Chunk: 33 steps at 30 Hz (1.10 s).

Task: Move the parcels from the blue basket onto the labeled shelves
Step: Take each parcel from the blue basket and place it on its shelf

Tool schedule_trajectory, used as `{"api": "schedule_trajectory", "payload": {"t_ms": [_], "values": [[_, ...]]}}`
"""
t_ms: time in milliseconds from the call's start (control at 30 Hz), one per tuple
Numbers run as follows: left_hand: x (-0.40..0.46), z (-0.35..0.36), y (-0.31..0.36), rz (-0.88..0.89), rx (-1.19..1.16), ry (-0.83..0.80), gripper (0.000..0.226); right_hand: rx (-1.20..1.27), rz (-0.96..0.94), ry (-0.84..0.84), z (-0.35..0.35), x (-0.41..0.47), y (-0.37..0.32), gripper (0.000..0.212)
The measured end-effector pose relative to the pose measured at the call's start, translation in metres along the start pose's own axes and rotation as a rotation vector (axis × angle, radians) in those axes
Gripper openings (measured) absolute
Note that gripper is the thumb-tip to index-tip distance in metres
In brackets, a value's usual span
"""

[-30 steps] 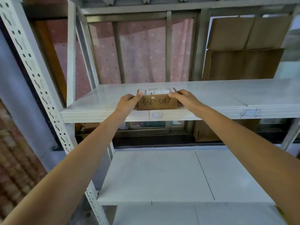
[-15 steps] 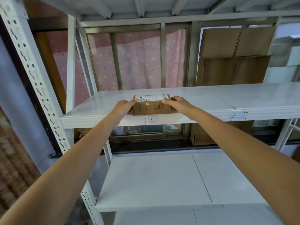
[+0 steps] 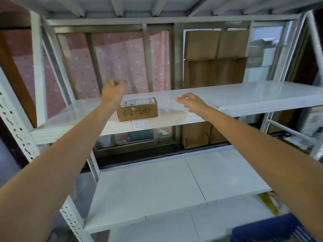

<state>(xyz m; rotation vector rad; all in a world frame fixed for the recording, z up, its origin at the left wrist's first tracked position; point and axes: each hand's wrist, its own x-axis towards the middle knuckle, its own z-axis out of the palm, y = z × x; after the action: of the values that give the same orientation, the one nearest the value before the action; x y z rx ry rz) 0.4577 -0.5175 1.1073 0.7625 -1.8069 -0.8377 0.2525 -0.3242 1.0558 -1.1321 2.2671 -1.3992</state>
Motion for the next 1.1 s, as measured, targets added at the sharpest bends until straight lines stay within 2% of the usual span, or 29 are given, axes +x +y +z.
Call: {"api": "schedule_trajectory", "payload": {"t_ms": [167,267,433,500,733,933,1100], "values": [[-0.024,0.062,0.053,0.105,-0.076,-0.153,0.019,-0.038,0.052,0.131,-0.069,-0.034,0.028,0.06],[-0.064,0.111,0.08,0.135,-0.116,-0.259,0.017,-0.037,0.096,0.199,-0.115,-0.057,0.054,0.06],[-0.152,0.212,0.105,0.078,-0.05,-0.605,0.027,-0.05,0.162,0.269,-0.195,-0.106,0.113,0.054],[-0.192,0.256,0.111,0.051,-0.015,-0.687,0.033,-0.065,0.175,0.263,-0.229,-0.13,0.142,0.049],[-0.325,0.403,0.159,-0.058,-0.021,-0.848,0.035,-0.187,0.181,0.155,-0.355,-0.228,0.267,0.055],[-0.391,0.474,0.204,-0.075,-0.007,-0.844,0.029,-0.255,0.267,0.131,-0.439,-0.275,0.34,0.058],[-0.416,0.529,0.21,-0.095,0.033,-0.862,0.027,-0.252,0.338,0.135,-0.475,-0.284,0.398,0.055]]}}
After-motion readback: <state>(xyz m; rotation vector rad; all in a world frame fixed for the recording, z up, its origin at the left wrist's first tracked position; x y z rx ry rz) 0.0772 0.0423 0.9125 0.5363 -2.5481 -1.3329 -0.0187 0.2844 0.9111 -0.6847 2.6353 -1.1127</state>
